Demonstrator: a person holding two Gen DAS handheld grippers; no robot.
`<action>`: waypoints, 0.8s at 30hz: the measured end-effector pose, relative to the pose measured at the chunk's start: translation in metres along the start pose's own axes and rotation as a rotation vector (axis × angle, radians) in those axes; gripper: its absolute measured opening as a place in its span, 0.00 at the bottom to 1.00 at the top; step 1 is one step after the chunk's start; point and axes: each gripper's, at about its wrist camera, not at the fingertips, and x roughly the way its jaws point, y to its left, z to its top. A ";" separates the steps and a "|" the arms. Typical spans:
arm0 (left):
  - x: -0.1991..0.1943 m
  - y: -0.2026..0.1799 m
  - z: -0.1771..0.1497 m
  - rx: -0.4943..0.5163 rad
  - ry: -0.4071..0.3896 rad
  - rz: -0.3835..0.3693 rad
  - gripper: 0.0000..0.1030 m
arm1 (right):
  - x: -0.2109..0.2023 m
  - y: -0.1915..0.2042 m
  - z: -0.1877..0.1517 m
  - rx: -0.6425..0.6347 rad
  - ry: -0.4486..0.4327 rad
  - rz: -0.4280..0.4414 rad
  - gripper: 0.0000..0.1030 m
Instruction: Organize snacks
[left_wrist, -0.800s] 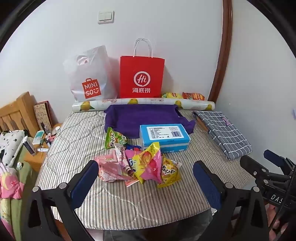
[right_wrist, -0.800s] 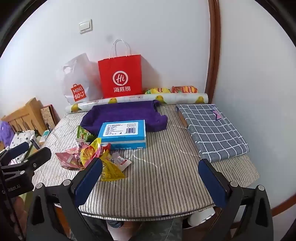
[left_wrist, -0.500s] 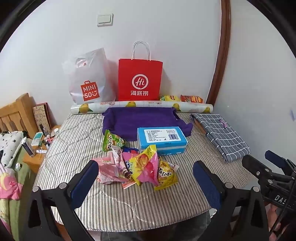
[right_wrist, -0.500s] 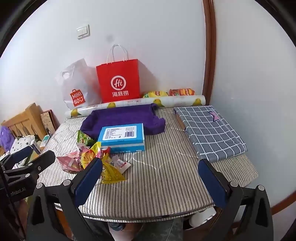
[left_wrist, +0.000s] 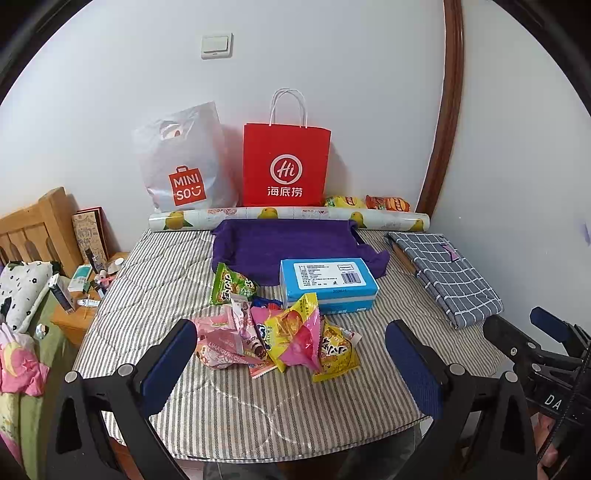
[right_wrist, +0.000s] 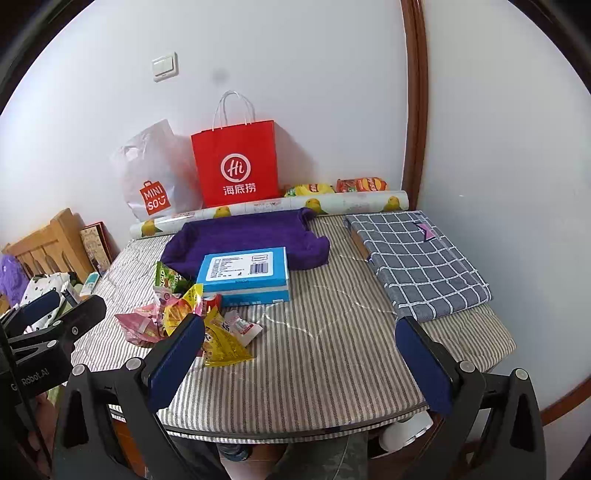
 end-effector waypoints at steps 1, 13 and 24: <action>0.000 0.000 0.000 0.001 -0.001 0.004 0.99 | 0.000 0.000 0.000 0.001 0.001 0.004 0.99; -0.002 0.002 -0.001 -0.001 -0.002 0.009 0.99 | -0.002 0.002 -0.001 0.008 -0.005 0.017 0.99; 0.000 -0.003 -0.004 0.004 0.002 0.007 0.99 | -0.004 0.001 -0.003 0.014 -0.008 0.023 0.99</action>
